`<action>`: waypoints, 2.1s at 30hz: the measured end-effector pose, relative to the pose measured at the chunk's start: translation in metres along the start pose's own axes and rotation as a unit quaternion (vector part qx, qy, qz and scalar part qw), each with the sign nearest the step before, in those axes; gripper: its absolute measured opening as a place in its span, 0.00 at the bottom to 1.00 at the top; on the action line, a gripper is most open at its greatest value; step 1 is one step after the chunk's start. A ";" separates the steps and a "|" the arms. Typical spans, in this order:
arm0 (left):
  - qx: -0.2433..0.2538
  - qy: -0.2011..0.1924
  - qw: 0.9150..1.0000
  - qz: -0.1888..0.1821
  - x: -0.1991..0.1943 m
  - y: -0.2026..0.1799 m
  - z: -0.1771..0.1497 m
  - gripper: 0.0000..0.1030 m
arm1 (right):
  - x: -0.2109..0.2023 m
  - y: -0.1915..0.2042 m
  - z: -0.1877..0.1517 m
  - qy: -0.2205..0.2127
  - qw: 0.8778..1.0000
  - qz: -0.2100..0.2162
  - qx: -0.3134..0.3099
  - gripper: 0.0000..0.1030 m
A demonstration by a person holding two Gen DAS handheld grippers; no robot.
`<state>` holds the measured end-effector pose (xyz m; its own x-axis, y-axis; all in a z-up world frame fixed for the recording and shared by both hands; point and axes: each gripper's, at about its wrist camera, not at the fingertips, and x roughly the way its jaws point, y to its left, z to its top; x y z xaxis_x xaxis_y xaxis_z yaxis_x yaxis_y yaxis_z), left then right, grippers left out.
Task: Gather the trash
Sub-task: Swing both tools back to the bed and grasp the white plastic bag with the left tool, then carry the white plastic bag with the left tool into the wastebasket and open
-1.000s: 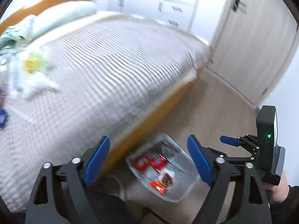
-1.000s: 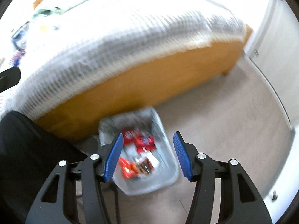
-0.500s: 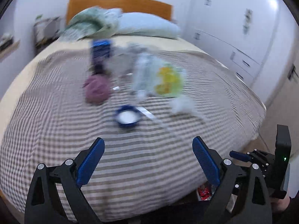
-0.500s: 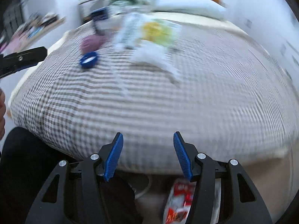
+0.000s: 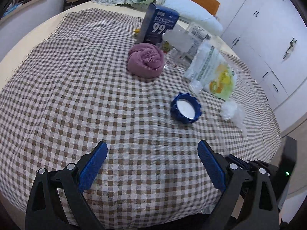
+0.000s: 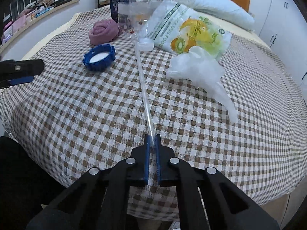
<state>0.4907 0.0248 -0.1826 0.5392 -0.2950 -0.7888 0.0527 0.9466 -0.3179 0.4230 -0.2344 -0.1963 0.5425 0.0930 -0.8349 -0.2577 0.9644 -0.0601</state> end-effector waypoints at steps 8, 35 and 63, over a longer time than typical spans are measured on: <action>0.059 -0.011 0.998 -0.024 0.002 -0.030 -0.010 0.89 | -0.090 -0.023 -0.032 -0.095 0.995 0.010 0.039 0.05; 0.034 0.008 0.998 0.049 0.143 -0.238 0.024 0.11 | -0.150 -0.153 -0.141 -0.124 0.973 -0.039 0.192 0.05; 0.194 0.152 0.952 -0.182 -0.008 -0.288 -0.197 0.01 | -0.181 -0.158 -0.378 0.009 0.962 -0.113 0.248 0.05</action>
<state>0.3061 -0.2709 -0.1887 0.1607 -0.5808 -0.7980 0.5272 0.7340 -0.4281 0.0634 -0.4974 -0.2422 0.5240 -0.1338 -0.8412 0.2807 0.9595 0.0222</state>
